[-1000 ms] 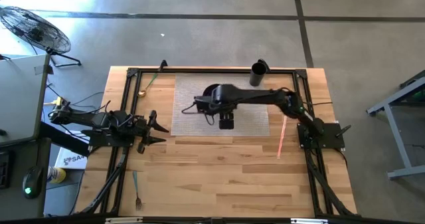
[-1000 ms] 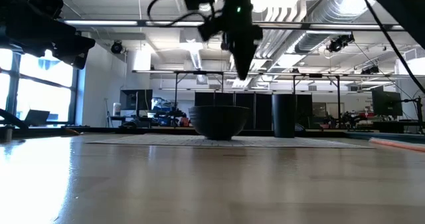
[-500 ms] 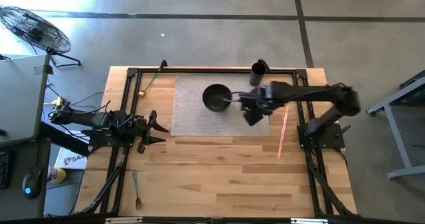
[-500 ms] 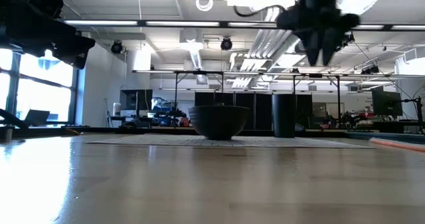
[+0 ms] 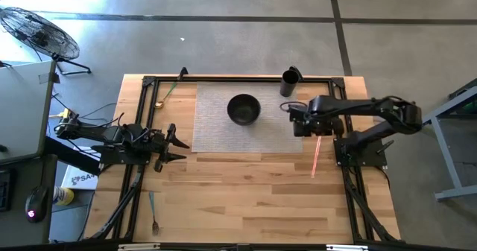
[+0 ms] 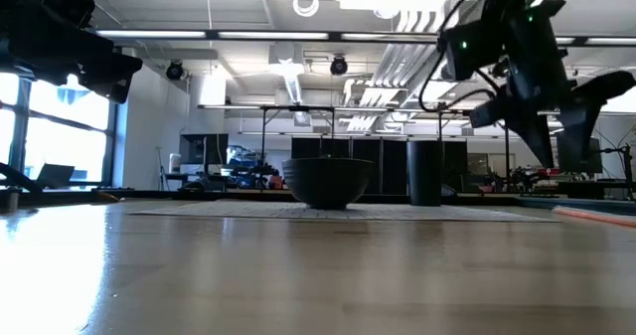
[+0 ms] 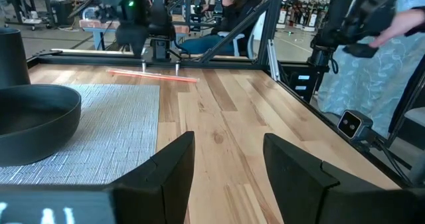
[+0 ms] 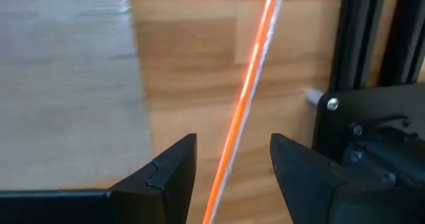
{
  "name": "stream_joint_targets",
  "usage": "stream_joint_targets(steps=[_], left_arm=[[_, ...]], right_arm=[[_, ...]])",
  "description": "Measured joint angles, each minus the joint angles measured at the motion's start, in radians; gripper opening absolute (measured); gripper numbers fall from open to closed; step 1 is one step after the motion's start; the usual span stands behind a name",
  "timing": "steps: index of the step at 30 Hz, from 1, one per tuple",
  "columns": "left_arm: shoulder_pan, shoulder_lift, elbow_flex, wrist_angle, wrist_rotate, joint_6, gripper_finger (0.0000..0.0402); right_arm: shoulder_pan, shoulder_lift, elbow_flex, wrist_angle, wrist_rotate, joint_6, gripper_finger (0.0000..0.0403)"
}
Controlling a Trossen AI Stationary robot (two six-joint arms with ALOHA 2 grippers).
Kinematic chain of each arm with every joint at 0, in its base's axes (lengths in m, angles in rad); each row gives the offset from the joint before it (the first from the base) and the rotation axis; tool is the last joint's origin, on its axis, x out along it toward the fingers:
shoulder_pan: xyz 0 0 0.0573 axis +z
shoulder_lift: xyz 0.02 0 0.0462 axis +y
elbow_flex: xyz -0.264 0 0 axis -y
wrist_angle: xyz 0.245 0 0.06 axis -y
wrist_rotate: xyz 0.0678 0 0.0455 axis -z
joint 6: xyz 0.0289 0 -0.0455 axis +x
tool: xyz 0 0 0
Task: Pick & Place Utensil
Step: Put the orange straw into the black cup
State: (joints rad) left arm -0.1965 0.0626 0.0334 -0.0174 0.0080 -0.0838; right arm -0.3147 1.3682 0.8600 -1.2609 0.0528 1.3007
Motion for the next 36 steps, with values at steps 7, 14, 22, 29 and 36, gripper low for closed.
stream_joint_targets(steps=[7,14,22,29,36], left_arm=[[0.0,0.0,0.0,0.0,0.0,0.0,0.0177],[0.0,0.0,0.0,0.0,0.0,0.0,0.0177],[0.0,0.0,0.0,0.0,0.0,0.0,0.0177],[0.0,0.0,0.0,0.0,0.0,0.0,0.0177],[0.0,0.0,0.0,0.0,0.0,0.0,0.0177]], right_arm=[[-0.142,0.0,-0.123,0.182,-0.057,-0.065,0.0177],[-0.229,0.0,-0.211,0.242,-0.05,-0.089,0.0163],[-0.309,-0.003,-0.292,0.31,-0.075,-0.157,0.0157],[-0.326,-0.037,-0.32,0.336,-0.088,-0.203,0.0142],[-0.351,-0.074,-0.345,0.406,-0.152,-0.261,0.0101]])
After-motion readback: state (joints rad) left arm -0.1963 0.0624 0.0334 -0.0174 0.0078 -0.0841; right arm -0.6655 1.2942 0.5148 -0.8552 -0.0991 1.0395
